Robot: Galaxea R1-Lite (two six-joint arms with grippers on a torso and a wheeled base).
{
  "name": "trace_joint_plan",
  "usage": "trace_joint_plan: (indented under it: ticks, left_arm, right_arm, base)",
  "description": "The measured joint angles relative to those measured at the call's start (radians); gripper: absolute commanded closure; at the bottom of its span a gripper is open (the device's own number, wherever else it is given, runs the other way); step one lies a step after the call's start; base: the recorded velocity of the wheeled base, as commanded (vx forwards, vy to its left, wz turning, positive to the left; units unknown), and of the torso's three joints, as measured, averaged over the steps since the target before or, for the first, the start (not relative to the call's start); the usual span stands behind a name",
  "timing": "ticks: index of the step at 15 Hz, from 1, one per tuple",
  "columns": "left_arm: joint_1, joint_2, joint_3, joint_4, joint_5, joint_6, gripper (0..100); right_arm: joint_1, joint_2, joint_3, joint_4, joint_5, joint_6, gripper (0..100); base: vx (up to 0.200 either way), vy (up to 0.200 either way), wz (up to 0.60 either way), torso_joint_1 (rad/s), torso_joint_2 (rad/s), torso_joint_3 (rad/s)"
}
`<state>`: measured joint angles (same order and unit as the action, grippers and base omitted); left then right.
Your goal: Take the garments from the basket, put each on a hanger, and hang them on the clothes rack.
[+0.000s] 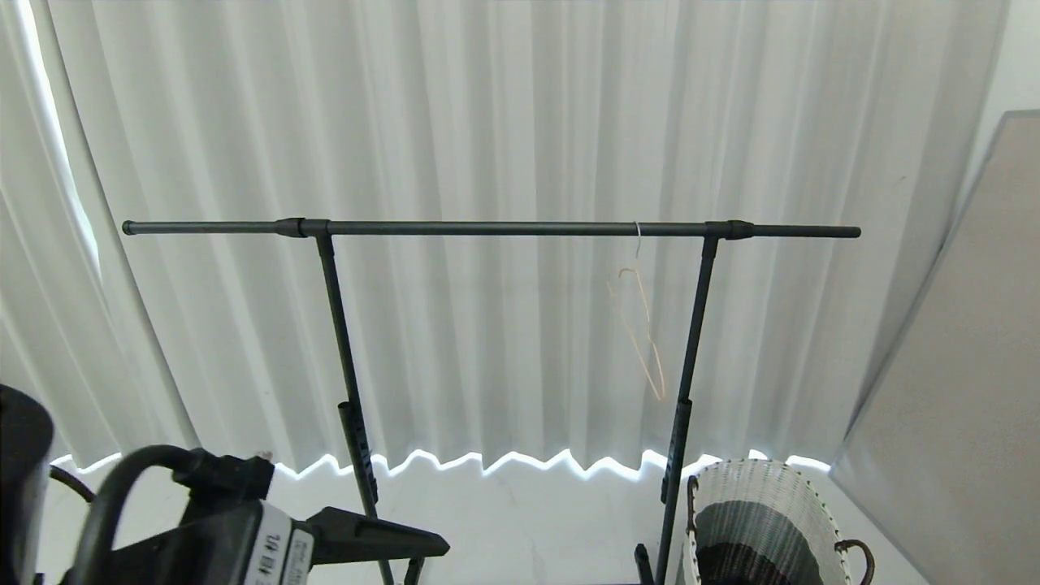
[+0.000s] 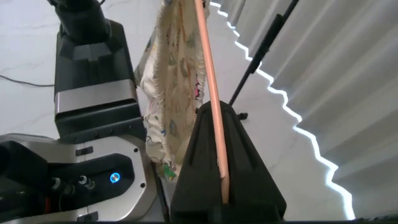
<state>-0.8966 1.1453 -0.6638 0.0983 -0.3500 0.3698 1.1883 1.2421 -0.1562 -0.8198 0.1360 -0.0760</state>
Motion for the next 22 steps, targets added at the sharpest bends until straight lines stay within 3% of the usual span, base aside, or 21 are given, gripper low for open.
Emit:
trace_joint_plan:
  ticks: [6, 11, 12, 22]
  left_arm:
    - [-0.018, 0.093, 0.005, -0.019, -0.004, 0.022, 0]
    - [-0.05, 0.113, 0.032, -0.021, -0.002, 0.023, 0]
    - [-0.05, 0.115, 0.038, -0.02, -0.001, 0.023, 100]
    - [-0.021, 0.11, 0.051, -0.022, 0.005, 0.021, 100]
  right_arm:
    - [0.093, 0.006, -0.016, -0.003, 0.0, -0.027, 100]
    - [0.109, 0.057, -0.056, -0.073, -0.002, -0.027, 100]
    - [0.11, 0.077, -0.067, -0.098, -0.002, -0.027, 100]
    - [0.112, 0.127, -0.084, -0.117, 0.0, -0.041, 100]
  base:
    - [0.0, 0.0, 0.0, 0.0, 0.0, 0.0]
    - [0.0, 0.0, 0.0, 0.0, 0.0, 0.0]
    - [0.0, 0.0, 0.0, 0.0, 0.0, 0.0]
    - [0.0, 0.0, 0.0, 0.0, 0.0, 0.0]
